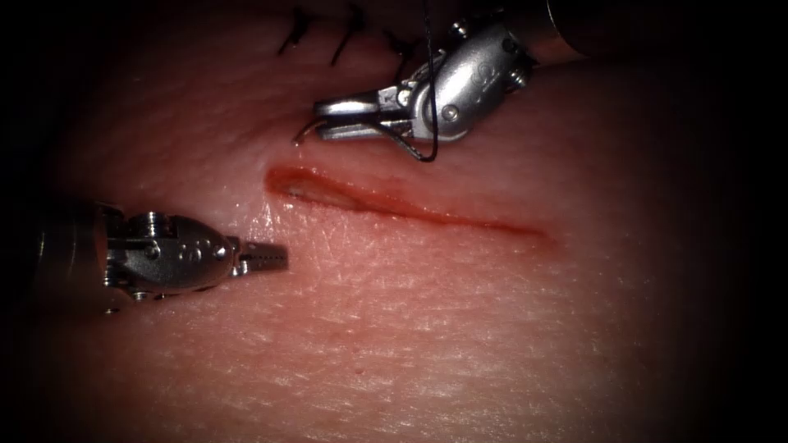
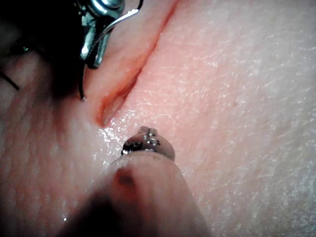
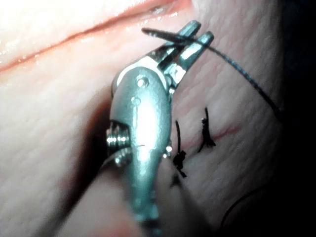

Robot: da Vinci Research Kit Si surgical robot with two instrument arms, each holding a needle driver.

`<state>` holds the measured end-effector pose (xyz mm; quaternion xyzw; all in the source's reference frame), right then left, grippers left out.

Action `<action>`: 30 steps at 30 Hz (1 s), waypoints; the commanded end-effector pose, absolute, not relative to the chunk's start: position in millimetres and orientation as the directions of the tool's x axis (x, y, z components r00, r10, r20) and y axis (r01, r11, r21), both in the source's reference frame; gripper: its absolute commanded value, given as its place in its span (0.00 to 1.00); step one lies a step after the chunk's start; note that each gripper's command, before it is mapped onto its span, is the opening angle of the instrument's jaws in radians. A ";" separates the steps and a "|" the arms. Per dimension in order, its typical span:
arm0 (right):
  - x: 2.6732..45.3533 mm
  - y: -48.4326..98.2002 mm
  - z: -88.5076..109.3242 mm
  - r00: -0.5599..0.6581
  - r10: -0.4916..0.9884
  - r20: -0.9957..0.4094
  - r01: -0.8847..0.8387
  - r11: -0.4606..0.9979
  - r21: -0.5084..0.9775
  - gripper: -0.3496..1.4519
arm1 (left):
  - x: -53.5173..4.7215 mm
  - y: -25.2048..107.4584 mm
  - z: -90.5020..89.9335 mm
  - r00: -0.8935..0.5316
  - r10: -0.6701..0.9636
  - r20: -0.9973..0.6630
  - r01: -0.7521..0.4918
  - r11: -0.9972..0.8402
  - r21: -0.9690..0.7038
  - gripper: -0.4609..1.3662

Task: Wound Closure
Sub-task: Using the right gripper pierce the needle above the cut

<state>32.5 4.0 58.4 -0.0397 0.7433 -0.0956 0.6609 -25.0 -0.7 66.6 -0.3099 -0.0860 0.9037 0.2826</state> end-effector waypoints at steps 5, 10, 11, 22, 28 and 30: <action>32.2 4.7 58.3 -0.040 -0.074 -0.996 0.008 0.997 -0.075 0.00 | -24.9 0.1 66.5 -0.656 0.558 -0.508 -0.457 -0.829 -0.321 0.13; 32.1 5.0 58.0 0.001 -0.019 -1.000 -0.084 0.996 -0.019 0.00 | -24.8 0.4 66.7 -0.656 0.559 -0.507 -0.459 -0.829 -0.319 0.12; 32.1 5.0 58.0 0.002 -0.014 -1.000 -0.095 0.995 -0.014 0.00 | -24.8 0.4 66.7 -0.656 0.559 -0.507 -0.459 -0.829 -0.319 0.12; 32.1 5.4 57.4 0.024 -0.039 -0.999 -0.168 0.985 -0.043 0.00 | -25.1 0.7 67.4 -0.654 0.559 -0.510 -0.464 -0.829 -0.313 0.11; 32.0 6.2 56.0 0.102 -0.136 -0.985 -0.215 0.964 -0.156 0.00 | -25.1 0.4 68.3 -0.658 0.548 -0.516 -0.462 -0.835 -0.298 0.10; 32.0 6.3 55.6 0.126 -0.156 -0.980 -0.222 0.958 -0.181 0.00 | -25.1 0.3 68.5 -0.656 0.547 -0.520 -0.462 -0.836 -0.296 0.10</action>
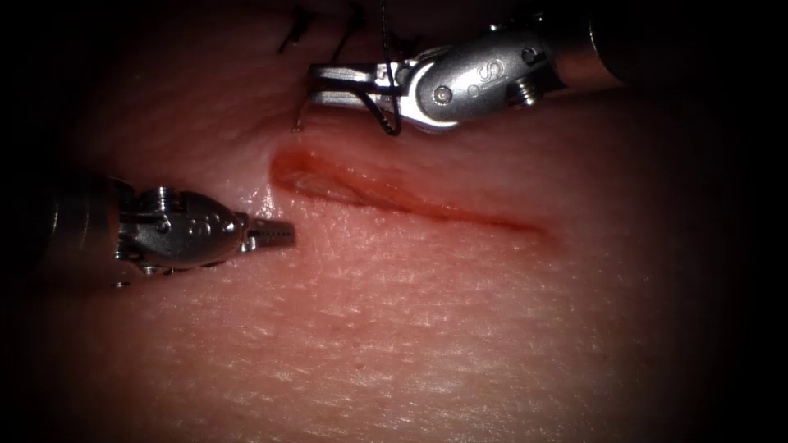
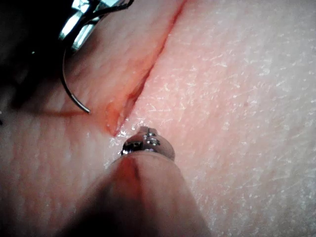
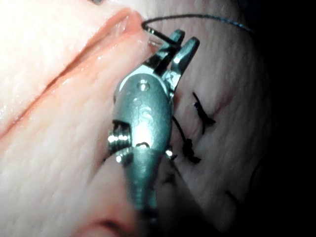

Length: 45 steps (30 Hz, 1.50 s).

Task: Wound Closure
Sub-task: Using the right gripper pierce the needle above the cut

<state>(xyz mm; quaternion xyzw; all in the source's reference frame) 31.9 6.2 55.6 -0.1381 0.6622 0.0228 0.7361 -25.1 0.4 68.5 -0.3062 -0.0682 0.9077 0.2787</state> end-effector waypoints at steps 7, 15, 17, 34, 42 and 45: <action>32.2 6.2 54.9 0.155 -0.175 -0.972 -0.214 0.955 -0.206 0.00 | -25.1 -0.3 69.1 -0.655 0.549 -0.519 -0.464 -0.834 -0.298 0.12; 32.2 5.6 54.8 0.184 -0.172 -0.968 -0.117 0.974 -0.195 0.00 | -24.8 -0.6 68.9 -0.653 0.553 -0.517 -0.465 -0.832 -0.302 0.12; 32.0 5.6 54.4 0.185 -0.168 -0.968 -0.110 0.976 -0.190 0.00 | -24.8 -0.7 68.8 -0.653 0.553 -0.517 -0.465 -0.832 -0.302 0.12; 32.3 5.1 55.1 0.279 -0.227 -0.933 -0.057 0.966 -0.252 0.00 | -24.6 -1.1 68.6 -0.654 0.552 -0.518 -0.464 -0.833 -0.302 0.10; 32.1 5.1 55.2 0.286 -0.237 -0.928 -0.063 0.962 -0.265 0.00 | -24.5 -1.3 68.6 -0.655 0.550 -0.519 -0.463 -0.834 -0.301 0.11; 32.1 4.9 55.4 0.290 -0.242 -0.926 -0.056 0.962 -0.268 0.00 | -24.5 -1.3 68.6 -0.655 0.550 -0.519 -0.462 -0.834 -0.301 0.11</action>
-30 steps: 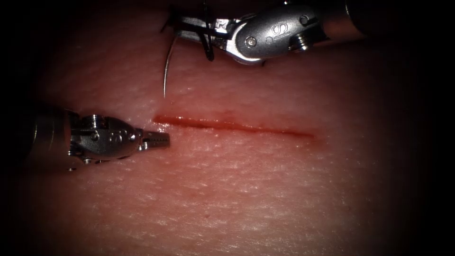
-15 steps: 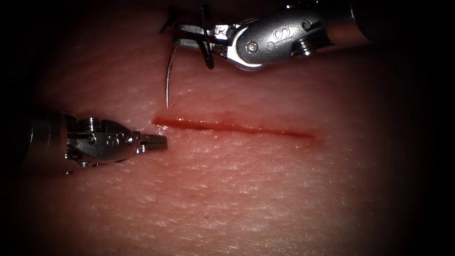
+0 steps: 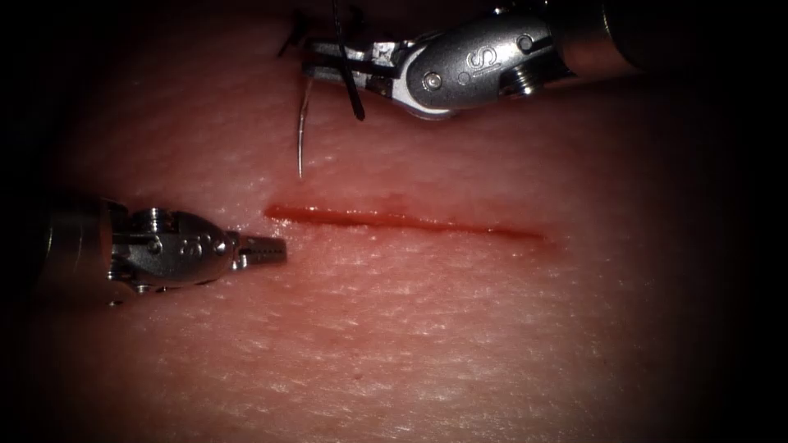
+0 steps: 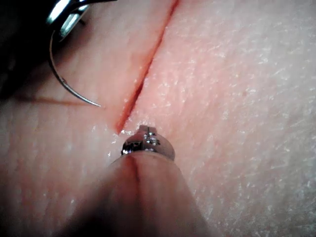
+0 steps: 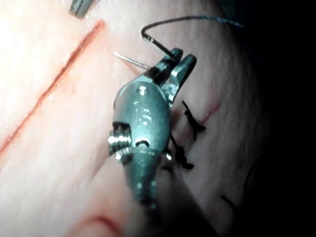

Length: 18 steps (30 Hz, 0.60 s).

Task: Wound Closure
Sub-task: Using the right gripper pierce the needle above the cut

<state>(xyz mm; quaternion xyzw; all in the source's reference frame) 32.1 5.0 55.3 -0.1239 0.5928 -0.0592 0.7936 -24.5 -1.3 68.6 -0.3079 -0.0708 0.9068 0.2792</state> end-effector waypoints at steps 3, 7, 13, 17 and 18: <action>32.2 4.6 55.6 0.287 -0.248 -0.925 -0.043 0.962 -0.271 0.00 | -24.4 -1.2 68.6 -0.652 0.554 -0.517 -0.465 -0.831 -0.305 0.12; 32.2 4.2 55.8 0.282 -0.254 -0.925 -0.032 0.961 -0.274 0.00 | -24.4 -1.2 68.6 -0.652 0.554 -0.517 -0.465 -0.831 -0.305 0.13; 32.1 3.4 56.1 0.286 -0.265 -0.921 -0.022 0.959 -0.283 0.00 | -24.3 -1.2 68.6 -0.652 0.554 -0.517 -0.464 -0.832 -0.306 0.13; 32.1 2.7 56.6 0.300 -0.263 -0.917 -0.003 0.961 -0.277 0.00 | -24.2 -1.2 68.5 -0.653 0.554 -0.517 -0.463 -0.832 -0.306 0.13; 32.2 2.4 56.8 0.305 -0.262 -0.916 0.003 0.962 -0.275 0.00 | -24.2 -1.2 68.5 -0.653 0.554 -0.517 -0.463 -0.832 -0.306 0.13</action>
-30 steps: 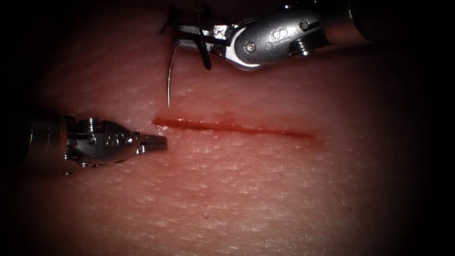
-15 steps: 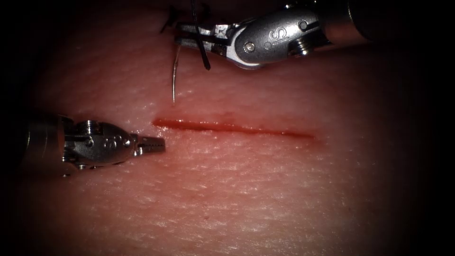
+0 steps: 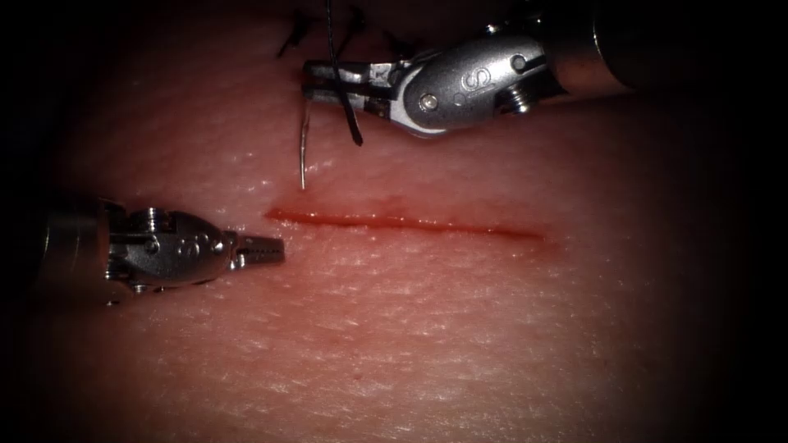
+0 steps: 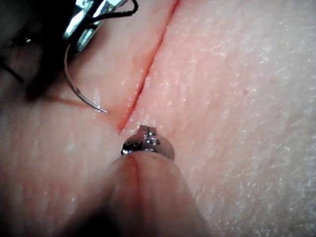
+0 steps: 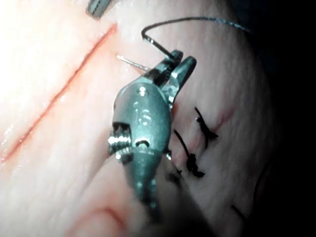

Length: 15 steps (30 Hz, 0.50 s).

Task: Wound Closure
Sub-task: Using the right gripper pierce the needle above the cut

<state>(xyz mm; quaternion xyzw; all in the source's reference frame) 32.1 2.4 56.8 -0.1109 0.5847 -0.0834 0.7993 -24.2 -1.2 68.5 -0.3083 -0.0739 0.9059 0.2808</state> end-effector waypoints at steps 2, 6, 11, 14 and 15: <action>32.2 2.1 57.1 0.309 -0.257 -0.916 0.011 0.964 -0.267 0.00 | -24.2 -1.2 68.5 -0.653 0.554 -0.517 -0.463 -0.832 -0.306 0.13; 32.2 1.6 57.5 0.322 -0.237 -0.917 0.025 0.970 -0.242 0.00 | -24.2 -1.2 68.5 -0.652 0.554 -0.517 -0.463 -0.832 -0.306 0.13; 32.2 1.4 57.6 0.321 -0.201 -0.925 0.041 0.979 -0.198 0.00 | -24.5 -1.1 68.6 -0.652 0.556 -0.516 -0.466 -0.830 -0.306 0.12; 32.2 1.2 57.7 0.324 -0.182 -0.929 0.066 0.983 -0.170 0.00 | -24.6 -1.0 68.6 -0.651 0.557 -0.516 -0.468 -0.830 -0.305 0.13; 32.2 1.1 57.7 0.325 -0.178 -0.929 0.071 0.984 -0.163 0.00 | -24.7 -1.0 68.6 -0.651 0.557 -0.515 -0.468 -0.829 -0.305 0.13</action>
